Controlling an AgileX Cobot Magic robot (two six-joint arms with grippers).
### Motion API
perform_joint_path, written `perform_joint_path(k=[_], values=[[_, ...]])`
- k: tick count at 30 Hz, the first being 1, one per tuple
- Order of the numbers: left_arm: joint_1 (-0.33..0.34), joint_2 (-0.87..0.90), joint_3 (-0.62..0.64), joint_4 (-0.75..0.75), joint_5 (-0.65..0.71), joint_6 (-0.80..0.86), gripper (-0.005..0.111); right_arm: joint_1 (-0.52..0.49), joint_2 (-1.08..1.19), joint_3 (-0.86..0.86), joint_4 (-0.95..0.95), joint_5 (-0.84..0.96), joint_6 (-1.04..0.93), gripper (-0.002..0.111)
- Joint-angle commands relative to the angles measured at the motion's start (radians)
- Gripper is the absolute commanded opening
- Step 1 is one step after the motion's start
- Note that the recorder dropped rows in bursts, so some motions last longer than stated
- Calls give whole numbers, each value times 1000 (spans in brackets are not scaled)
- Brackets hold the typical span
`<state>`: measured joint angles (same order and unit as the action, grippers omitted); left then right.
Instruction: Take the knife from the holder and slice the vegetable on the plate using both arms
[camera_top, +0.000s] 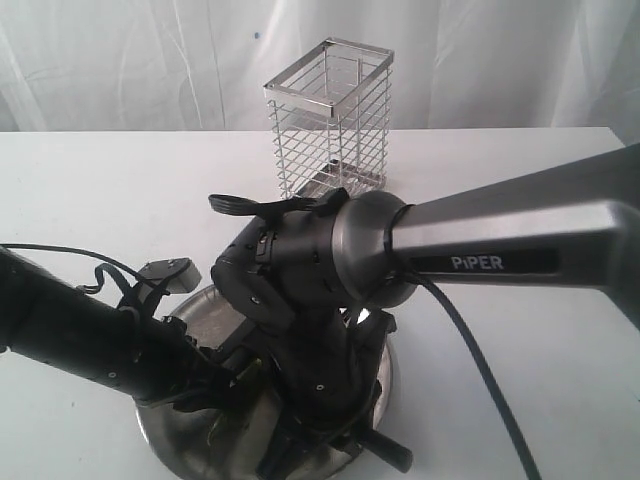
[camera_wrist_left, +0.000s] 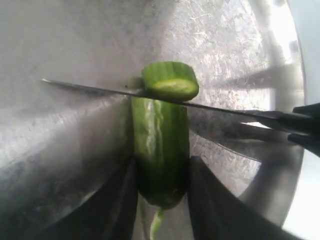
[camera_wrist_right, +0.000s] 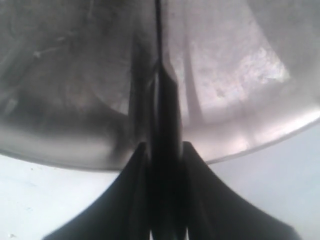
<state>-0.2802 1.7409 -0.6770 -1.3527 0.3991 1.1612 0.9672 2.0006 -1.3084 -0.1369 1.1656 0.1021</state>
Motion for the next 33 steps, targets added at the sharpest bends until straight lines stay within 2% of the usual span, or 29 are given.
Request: perform_joint_path(k=[1, 5, 28, 33], values=[[-2, 14, 6, 0, -90, -5, 0, 0, -2, 3, 30, 55, -43, 0], [-2, 14, 6, -7, -92, -5, 0, 0, -2, 6, 89, 55, -81, 0], [-2, 14, 6, -3, -95, -5, 0, 0, 73, 8, 105, 55, -102, 0], [-2, 14, 6, -3, -97, -5, 0, 0, 73, 68, 107, 55, -108, 0]])
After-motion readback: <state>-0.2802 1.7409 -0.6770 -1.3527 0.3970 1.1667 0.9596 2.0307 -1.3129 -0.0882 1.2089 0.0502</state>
